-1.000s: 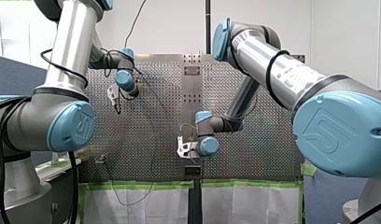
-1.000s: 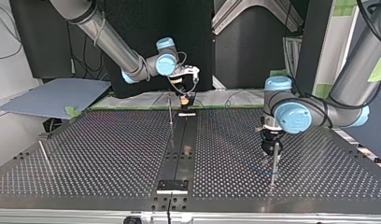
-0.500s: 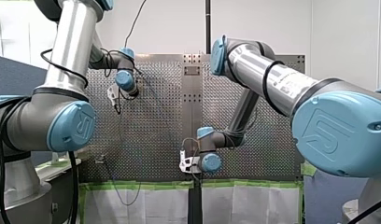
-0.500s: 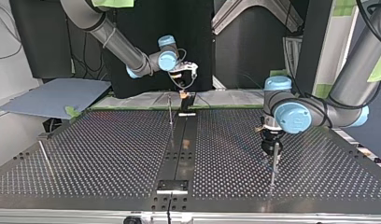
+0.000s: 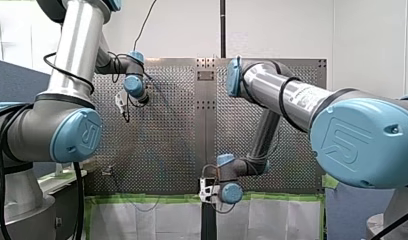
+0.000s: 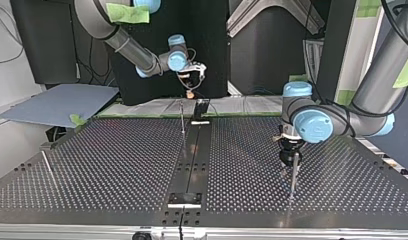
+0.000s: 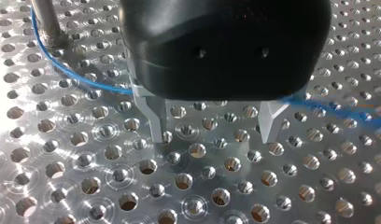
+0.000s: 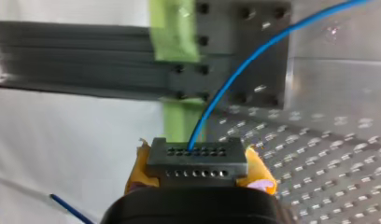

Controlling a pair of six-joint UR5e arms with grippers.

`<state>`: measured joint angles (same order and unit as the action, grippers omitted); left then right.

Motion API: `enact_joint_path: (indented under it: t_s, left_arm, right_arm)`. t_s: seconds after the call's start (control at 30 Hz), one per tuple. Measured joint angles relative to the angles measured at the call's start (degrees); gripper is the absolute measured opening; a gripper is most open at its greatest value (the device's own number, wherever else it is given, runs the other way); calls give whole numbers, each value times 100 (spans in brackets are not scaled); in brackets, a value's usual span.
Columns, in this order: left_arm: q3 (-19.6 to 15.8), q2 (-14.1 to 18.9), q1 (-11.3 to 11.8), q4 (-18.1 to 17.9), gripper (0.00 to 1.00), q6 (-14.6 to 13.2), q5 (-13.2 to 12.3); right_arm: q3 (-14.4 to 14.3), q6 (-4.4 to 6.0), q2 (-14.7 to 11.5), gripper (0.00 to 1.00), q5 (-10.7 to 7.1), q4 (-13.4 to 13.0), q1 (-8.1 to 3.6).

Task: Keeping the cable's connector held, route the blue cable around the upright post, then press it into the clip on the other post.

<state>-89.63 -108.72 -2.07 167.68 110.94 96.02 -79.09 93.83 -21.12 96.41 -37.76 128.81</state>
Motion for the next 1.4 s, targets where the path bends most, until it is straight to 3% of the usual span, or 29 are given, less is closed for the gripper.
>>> enact_joint_path:
  t_s: [0.33,0.5,0.7,0.87,1.13,1.4]
  left_arm:
    - [0,0,-25,19,96,-3,3]
    - [0,0,-31,26,96,-3,7]
    - [0,4,-33,36,96,-3,8]
    - [0,3,-33,43,96,-3,11]
    - [0,-1,-34,58,96,-4,82]
    - [0,1,-32,118,96,59,99]
  right_arm:
    - [-290,151,429,0,-20,-432,-190]
    - [-333,151,451,0,-12,-489,-234]
    - [-471,66,427,0,0,-537,-280]
    - [-660,36,287,0,-4,-681,-327]
    - [-1033,227,-78,0,19,-1048,-460]
    - [-1454,242,-499,0,81,-1468,-498]
